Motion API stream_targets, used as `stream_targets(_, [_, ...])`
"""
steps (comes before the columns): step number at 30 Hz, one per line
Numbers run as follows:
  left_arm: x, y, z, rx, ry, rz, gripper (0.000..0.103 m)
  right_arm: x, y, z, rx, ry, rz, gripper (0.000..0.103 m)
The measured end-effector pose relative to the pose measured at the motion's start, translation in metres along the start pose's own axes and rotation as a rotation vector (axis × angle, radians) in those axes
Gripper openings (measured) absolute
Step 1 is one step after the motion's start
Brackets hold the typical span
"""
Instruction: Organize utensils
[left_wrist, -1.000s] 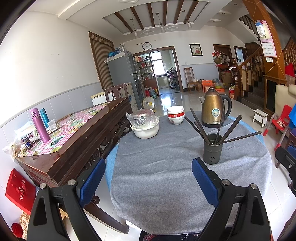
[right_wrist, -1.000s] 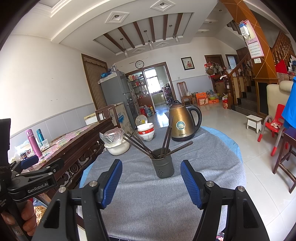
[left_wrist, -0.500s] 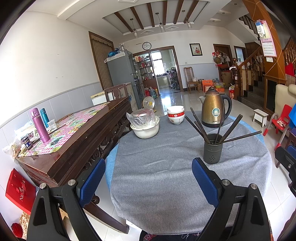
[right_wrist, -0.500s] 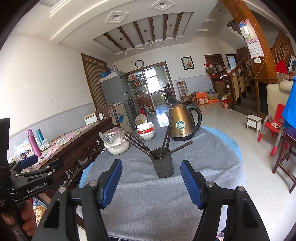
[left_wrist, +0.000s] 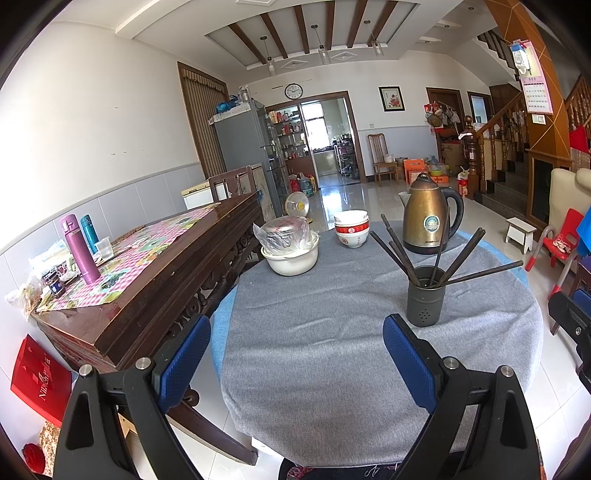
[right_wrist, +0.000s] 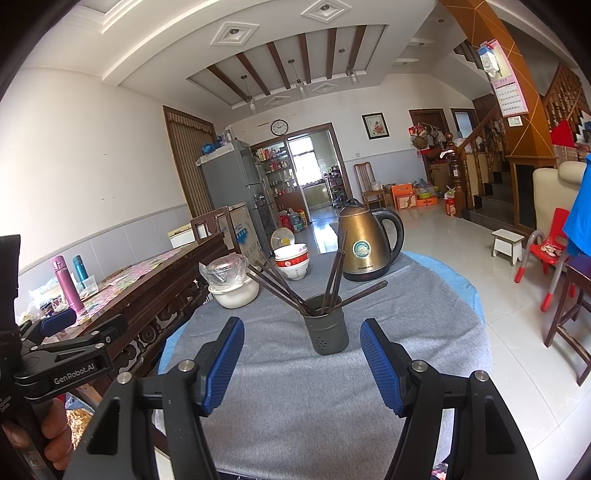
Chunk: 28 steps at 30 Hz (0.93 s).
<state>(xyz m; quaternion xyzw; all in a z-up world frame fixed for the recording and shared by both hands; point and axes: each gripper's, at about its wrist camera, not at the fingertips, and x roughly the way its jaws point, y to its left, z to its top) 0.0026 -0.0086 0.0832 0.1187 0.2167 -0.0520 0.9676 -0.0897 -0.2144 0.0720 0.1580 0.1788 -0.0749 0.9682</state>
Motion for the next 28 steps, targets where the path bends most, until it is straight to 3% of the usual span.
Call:
stream_targets(15, [0.012,0.003,-0.004,-0.003,0.021,0.005,0.094,0.005,0.002,0.0,-0.013,0.002,0.003,0.07])
stream_targets(28, [0.044,0.0,-0.009,-0.002,0.069,0.008,0.095,0.028,-0.006,0.002,-0.011,0.037,-0.008,0.07])
